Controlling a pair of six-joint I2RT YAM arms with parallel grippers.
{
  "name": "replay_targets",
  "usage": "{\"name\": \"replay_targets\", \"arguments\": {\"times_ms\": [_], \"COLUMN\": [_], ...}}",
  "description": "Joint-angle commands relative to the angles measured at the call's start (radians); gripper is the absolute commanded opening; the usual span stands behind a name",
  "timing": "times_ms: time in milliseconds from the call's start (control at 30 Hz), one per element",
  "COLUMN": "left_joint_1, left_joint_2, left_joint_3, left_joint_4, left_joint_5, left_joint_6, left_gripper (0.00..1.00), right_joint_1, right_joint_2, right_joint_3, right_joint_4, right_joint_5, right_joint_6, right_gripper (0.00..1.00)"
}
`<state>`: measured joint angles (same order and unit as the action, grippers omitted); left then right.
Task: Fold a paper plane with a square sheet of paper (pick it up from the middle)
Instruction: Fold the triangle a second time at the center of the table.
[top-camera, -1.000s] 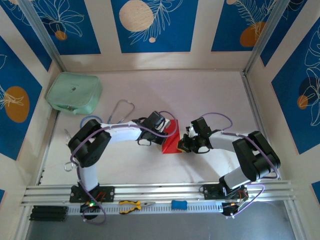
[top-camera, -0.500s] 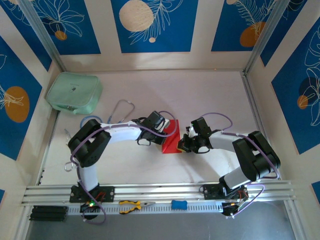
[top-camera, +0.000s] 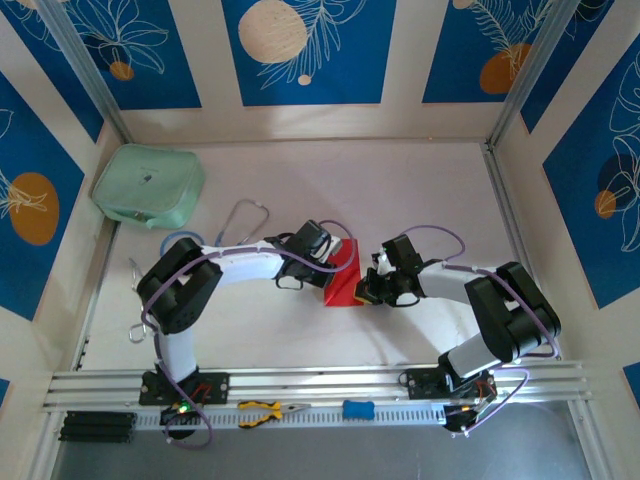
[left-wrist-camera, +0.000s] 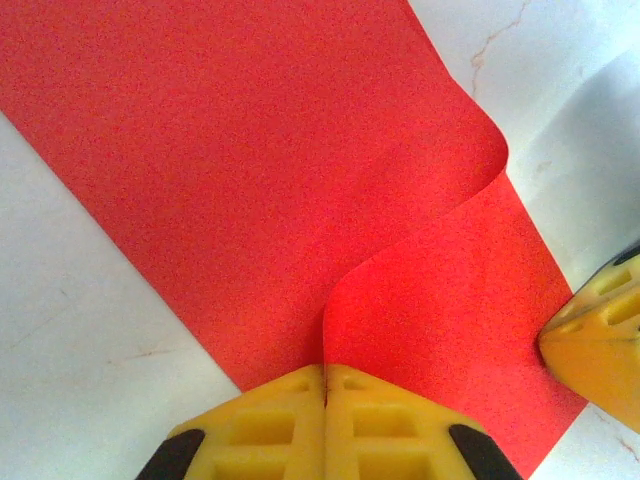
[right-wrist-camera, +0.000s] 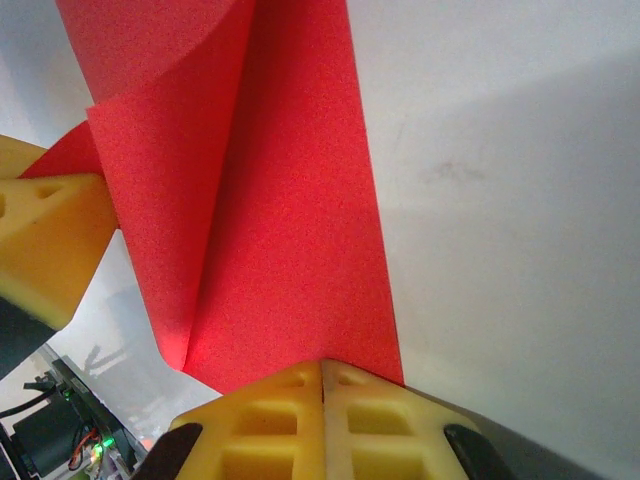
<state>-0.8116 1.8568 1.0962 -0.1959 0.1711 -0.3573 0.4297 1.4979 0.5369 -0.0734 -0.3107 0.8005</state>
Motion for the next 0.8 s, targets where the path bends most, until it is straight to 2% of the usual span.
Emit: {"name": "replay_targets", "arguments": {"times_ms": [0,633,767], "left_joint_1": [0.014,0.015,0.016], "left_joint_2": [0.029,0.015,0.024], "left_joint_3": [0.033,0.016,0.023], "left_joint_4": [-0.013,-0.012,-0.012], "left_joint_5": [-0.007,-0.048,-0.024], "left_joint_6": [0.026,0.008,0.014], "left_gripper": [0.00,0.00,0.00], "right_joint_1": [-0.005,-0.003,-0.003], "right_joint_2": [0.030,0.029,0.029], "right_joint_3": [-0.008,-0.007,-0.009], "right_joint_4": [-0.065,-0.067,-0.066], "right_joint_5": [0.004,0.005,0.005], "right_joint_6": [-0.013,-0.011,-0.011], "right_gripper": [0.00,0.00,0.00]}}
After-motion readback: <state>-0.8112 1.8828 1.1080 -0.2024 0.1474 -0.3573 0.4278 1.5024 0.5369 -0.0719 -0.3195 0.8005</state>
